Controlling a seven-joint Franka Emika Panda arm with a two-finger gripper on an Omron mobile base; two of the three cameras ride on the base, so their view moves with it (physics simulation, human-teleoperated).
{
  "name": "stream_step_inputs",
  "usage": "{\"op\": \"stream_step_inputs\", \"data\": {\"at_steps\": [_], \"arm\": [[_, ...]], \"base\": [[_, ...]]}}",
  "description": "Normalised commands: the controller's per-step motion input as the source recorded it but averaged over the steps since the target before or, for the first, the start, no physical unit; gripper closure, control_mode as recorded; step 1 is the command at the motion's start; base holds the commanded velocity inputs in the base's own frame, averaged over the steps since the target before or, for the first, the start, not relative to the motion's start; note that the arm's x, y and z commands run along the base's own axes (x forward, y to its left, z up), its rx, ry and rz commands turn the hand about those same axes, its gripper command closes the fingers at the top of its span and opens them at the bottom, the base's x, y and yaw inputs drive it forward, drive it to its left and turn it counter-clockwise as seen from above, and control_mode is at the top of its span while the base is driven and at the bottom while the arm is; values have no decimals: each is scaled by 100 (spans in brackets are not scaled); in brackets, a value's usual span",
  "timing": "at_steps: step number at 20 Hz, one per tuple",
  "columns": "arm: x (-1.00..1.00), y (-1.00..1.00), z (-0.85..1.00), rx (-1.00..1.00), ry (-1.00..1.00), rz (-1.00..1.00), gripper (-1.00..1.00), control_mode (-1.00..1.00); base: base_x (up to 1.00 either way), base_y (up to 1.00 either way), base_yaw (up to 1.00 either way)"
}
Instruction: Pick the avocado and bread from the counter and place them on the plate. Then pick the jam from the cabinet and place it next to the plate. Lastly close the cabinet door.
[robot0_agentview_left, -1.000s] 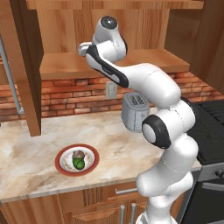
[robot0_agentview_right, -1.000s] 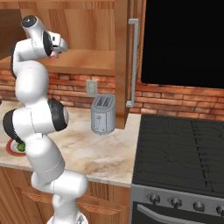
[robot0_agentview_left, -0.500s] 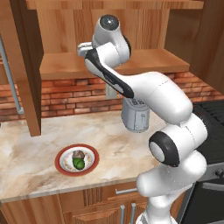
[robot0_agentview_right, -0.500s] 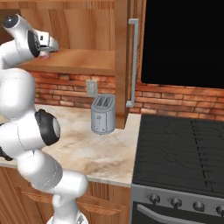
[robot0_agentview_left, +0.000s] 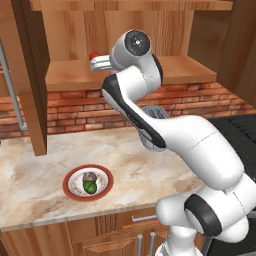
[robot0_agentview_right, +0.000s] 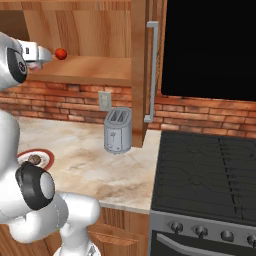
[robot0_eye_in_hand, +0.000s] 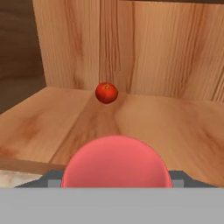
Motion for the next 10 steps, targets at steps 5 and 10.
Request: {"op": "stream_step_inputs", "data": {"at_steps": [5,10], "arm": [[-100,-37,5,2,-10,12,100,-100],[-100,-46,0,4,-5,14,100,-100]], "base": [[0,0,0],[0,0,0]]}}
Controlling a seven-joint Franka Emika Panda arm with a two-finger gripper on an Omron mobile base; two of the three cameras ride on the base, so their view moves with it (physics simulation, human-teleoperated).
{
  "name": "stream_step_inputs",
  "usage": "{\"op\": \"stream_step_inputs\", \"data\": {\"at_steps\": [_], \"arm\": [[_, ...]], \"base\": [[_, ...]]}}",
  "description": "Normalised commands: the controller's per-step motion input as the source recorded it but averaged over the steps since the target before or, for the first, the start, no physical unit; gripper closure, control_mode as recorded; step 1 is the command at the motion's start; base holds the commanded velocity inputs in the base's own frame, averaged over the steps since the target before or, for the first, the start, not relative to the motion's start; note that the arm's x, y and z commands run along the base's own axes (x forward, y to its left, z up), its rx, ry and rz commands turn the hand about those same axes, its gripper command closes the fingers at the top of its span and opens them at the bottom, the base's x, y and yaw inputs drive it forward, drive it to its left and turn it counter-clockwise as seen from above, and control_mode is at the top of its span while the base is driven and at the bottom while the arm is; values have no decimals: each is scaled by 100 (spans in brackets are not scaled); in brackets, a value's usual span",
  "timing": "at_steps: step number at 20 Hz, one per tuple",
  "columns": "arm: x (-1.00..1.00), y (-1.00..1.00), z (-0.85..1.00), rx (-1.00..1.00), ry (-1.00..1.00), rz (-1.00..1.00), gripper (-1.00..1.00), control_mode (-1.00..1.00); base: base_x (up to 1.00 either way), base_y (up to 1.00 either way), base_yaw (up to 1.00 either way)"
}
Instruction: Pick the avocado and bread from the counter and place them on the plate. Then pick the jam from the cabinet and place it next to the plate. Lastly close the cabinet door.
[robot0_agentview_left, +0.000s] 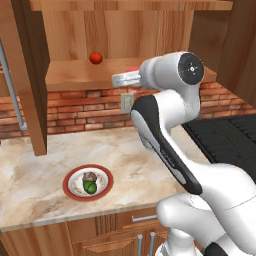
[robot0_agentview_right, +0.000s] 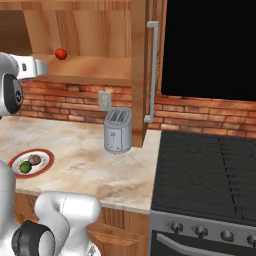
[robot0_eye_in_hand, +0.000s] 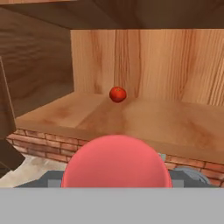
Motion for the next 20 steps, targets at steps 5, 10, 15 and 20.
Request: {"op": "stream_step_inputs", "data": {"at_steps": [5,10,15,20], "arm": [[-99,-41,0,2,0,15,100,-100],[-69,-42,-2,0,0,16,100,-100],[-28,-38,-10,0,2,16,100,-100],[-2,-17,-31,0,11,13,100,-100]], "base": [[0,0,0],[0,0,0],[0,0,0],[0,0,0]]}}
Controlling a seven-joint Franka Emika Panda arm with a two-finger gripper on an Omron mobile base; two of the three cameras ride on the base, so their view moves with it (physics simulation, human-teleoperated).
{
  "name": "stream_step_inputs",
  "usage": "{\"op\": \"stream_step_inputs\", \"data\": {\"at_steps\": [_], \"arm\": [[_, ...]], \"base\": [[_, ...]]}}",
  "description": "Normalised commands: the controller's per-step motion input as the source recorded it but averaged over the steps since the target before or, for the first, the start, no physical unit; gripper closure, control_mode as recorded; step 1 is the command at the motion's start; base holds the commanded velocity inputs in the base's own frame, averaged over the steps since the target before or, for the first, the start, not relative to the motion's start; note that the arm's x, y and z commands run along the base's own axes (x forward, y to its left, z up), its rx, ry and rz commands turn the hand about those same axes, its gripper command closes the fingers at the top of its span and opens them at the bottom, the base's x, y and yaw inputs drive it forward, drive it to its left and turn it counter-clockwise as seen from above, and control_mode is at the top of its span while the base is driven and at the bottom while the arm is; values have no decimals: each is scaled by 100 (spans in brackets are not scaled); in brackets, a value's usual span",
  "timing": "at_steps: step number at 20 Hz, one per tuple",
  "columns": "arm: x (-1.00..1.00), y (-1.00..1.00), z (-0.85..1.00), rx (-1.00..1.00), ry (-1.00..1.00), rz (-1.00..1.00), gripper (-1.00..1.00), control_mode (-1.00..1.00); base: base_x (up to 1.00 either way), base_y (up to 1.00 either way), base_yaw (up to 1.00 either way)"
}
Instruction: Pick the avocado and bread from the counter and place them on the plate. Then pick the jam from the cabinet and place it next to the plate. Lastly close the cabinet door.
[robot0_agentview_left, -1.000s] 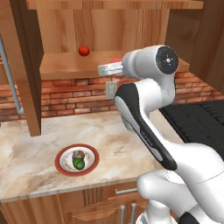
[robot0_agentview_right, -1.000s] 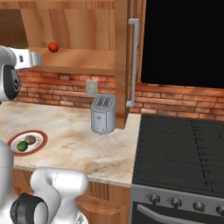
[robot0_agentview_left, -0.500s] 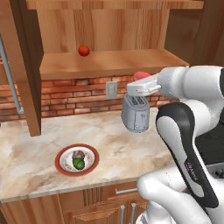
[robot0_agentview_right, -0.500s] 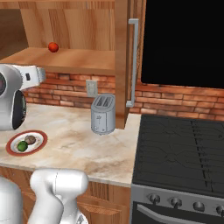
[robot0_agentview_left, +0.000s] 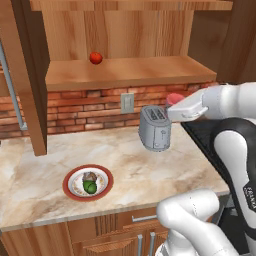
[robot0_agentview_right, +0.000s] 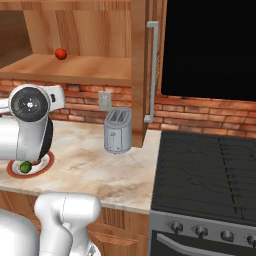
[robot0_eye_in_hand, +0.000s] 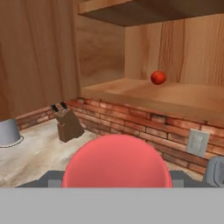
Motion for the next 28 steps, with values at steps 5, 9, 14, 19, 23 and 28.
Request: {"op": "stream_step_inputs", "data": {"at_steps": [5,9,14,19,23,28], "arm": [[0,0,-46,-4,16,4,100,-100],[0,0,-52,-2,2,0,100,-100],[0,0,-51,-3,0,0,100,-100],[30,5,-47,-9,0,8,100,-100],[41,3,-41,-8,0,13,100,-100],[48,4,-34,-6,0,15,100,-100]], "base": [[0,0,0],[0,0,0],[0,0,0],[0,0,0],[0,0,0],[0,0,0]]}}
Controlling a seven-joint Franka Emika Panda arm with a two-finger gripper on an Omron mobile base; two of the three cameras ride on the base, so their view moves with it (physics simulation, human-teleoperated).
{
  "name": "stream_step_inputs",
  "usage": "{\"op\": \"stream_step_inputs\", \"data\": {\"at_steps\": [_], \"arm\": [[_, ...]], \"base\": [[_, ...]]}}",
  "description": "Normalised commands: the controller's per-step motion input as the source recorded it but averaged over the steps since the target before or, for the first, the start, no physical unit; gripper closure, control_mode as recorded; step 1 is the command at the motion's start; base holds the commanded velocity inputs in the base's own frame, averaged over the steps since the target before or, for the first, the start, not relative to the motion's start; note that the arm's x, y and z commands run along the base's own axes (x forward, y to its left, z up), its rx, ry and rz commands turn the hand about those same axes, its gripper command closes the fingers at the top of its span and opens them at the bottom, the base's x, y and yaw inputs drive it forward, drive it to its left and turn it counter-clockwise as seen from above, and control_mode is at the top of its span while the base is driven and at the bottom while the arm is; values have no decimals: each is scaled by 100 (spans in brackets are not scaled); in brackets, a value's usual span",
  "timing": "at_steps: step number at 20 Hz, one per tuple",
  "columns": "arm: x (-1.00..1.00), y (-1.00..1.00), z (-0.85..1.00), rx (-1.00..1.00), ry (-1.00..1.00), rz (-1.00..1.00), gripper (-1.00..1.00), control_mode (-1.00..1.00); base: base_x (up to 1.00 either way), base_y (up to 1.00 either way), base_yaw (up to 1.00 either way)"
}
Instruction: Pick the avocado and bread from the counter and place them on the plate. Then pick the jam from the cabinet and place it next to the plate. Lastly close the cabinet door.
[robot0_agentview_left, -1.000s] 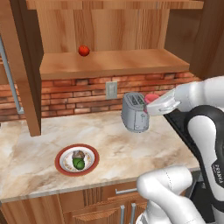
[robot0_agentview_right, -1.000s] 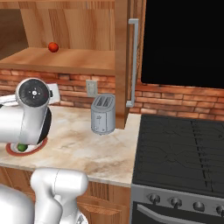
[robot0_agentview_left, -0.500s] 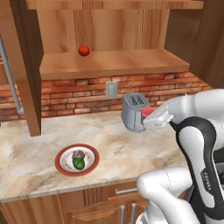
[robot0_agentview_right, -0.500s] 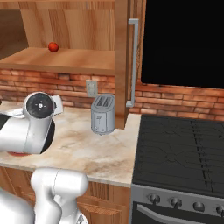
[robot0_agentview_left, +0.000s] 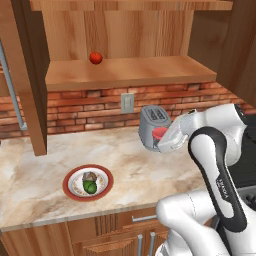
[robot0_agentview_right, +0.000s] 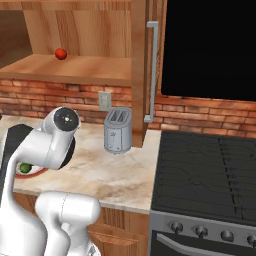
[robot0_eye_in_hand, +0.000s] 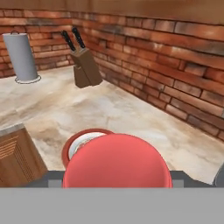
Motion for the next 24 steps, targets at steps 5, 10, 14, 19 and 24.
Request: {"op": "stream_step_inputs", "data": {"at_steps": [5,10,14,19,24], "arm": [[40,8,-25,-6,0,12,100,-100],[46,8,-25,-7,0,12,100,-100],[46,4,-23,-7,0,11,100,-100],[31,0,-19,0,0,13,100,-100],[14,0,-30,0,0,14,100,-100]], "base": [[0,0,0],[0,0,0],[0,0,0],[0,0,0],[0,0,0]]}}
